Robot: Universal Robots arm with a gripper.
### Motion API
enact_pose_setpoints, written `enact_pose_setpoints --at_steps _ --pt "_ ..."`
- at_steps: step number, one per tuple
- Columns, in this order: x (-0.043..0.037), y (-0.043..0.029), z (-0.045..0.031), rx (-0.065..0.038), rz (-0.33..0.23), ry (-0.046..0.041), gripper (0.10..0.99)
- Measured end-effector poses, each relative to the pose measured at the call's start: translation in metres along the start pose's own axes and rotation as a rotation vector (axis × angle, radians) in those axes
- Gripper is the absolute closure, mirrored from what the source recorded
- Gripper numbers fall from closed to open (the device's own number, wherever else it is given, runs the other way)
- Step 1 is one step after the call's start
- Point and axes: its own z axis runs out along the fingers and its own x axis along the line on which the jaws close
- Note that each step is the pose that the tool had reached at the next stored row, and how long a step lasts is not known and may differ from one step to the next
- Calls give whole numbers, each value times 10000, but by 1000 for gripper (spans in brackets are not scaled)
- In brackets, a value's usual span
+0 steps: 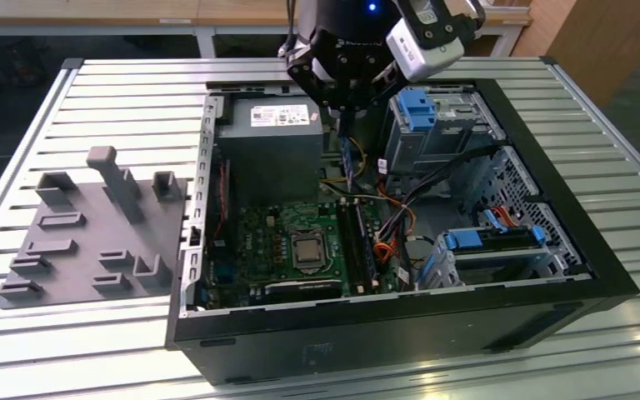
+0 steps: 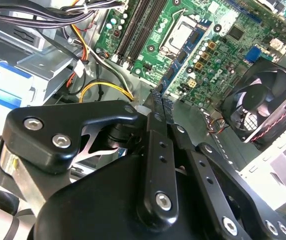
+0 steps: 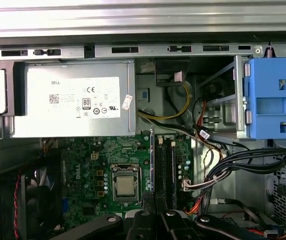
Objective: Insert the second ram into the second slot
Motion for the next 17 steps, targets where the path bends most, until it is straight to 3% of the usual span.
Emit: enact_pose_setpoints --at_steps 17 --pt "0 -1 46 0 -1 0 969"
